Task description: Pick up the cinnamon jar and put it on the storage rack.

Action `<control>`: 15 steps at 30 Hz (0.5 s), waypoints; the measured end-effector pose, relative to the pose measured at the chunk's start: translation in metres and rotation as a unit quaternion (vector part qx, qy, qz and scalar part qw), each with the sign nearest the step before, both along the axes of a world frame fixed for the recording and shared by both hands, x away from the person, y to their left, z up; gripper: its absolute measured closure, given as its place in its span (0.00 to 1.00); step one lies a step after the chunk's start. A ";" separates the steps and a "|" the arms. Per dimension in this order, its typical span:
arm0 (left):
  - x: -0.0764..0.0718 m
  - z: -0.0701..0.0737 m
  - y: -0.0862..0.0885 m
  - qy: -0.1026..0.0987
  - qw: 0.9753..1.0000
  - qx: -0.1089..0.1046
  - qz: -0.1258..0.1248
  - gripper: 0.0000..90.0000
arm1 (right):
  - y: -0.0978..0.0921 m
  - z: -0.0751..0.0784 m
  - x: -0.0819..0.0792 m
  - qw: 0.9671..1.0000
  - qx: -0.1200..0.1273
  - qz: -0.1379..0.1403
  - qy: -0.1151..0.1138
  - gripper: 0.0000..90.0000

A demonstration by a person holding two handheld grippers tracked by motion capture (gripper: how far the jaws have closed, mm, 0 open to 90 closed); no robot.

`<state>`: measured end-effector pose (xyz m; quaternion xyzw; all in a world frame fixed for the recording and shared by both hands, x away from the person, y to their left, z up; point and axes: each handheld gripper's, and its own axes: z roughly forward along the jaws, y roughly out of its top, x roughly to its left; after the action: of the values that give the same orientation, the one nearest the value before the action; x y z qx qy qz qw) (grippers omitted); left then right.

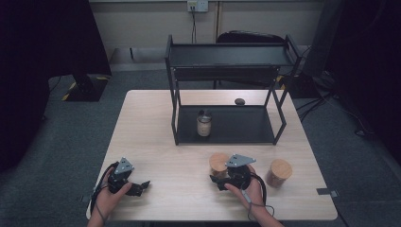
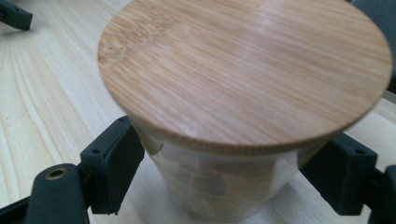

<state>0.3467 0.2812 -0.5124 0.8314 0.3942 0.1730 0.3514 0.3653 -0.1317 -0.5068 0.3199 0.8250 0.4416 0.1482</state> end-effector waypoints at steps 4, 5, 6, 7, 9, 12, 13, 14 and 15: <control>0.000 0.000 0.000 0.000 1.000 0.000 0.000 0.00 | 0.001 -0.001 0.001 1.000 -0.001 -0.003 -0.007 0.24; 0.000 0.000 0.000 0.000 1.000 0.000 0.000 0.00 | 0.001 -0.001 0.001 1.000 -0.001 -0.003 -0.007 0.24; 0.000 0.000 0.000 0.000 1.000 0.000 0.000 0.00 | 0.001 -0.001 0.002 1.000 0.000 -0.003 -0.009 0.26; 0.000 0.000 0.000 0.000 1.000 0.000 0.000 0.00 | 0.001 -0.001 0.002 1.000 0.002 -0.001 -0.012 0.26; 0.000 0.000 0.000 0.000 1.000 0.000 0.000 0.00 | 0.001 -0.001 0.002 1.000 -0.003 0.002 -0.017 0.27; 0.000 0.000 0.000 0.000 1.000 0.000 -0.001 0.00 | 0.002 0.000 0.002 1.000 -0.004 0.002 -0.020 0.28; 0.000 0.000 0.000 0.000 1.000 0.000 -0.001 0.00 | 0.002 0.000 0.002 1.000 -0.005 0.003 -0.021 0.28; 0.000 0.000 0.000 0.000 1.000 0.000 -0.001 0.00 | 0.002 0.000 0.002 1.000 -0.007 0.004 -0.024 0.28; 0.000 0.000 0.000 0.000 1.000 0.000 -0.001 0.00 | 0.002 0.000 0.002 1.000 -0.009 0.005 -0.025 0.28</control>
<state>0.3467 0.2814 -0.5125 0.8317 0.3934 0.1726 0.3517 0.3672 -0.1297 -0.5066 0.3032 0.8267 0.4428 0.1689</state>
